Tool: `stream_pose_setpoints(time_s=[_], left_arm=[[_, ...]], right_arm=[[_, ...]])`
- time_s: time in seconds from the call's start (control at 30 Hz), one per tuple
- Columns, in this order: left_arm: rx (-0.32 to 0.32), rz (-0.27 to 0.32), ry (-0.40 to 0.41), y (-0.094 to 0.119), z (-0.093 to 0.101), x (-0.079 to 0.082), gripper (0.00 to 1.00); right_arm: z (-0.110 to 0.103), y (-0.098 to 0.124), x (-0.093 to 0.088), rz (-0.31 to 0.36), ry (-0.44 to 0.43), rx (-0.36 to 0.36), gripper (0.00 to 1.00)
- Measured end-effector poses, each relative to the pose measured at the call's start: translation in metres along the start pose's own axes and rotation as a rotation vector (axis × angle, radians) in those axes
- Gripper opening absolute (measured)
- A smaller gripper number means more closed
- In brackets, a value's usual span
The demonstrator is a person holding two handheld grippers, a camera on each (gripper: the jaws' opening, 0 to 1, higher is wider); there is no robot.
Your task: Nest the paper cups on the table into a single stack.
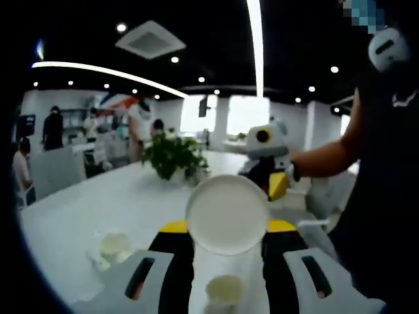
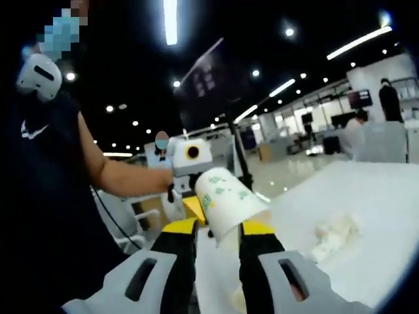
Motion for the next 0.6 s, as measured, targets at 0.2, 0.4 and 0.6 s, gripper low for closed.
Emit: stream_pose_setpoints(time_s=[0.2, 0.4, 0.6], left_arm=[[0.003, 0.017, -0.014, 0.002, 0.001, 0.002, 0.37], [-0.002, 0.020, -0.014, 0.003, 0.003, 0.002, 0.37], [0.025, 0.021, -0.015, 0.004, 0.000, 0.001, 0.37]], right_arm=[[-0.001, 0.002, 0.008, 0.038, -0.040, 0.038, 0.07], [-0.007, 0.002, 0.009, 0.034, -0.055, 0.076, 0.03], [-0.011, 0.002, 0.012, 0.039, -0.046, 0.096, 0.00]])
Point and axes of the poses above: the point that each gripper's makers call its tool centre point, and the gripper's own axes: y roughly backward along the fingers, z roughly to its right, x roughly out of its top, the point moved 5 cm from there along y, roughly backward along the fingers, and after that the axes turned 11 degrees about -z, right-handed, at the moved point
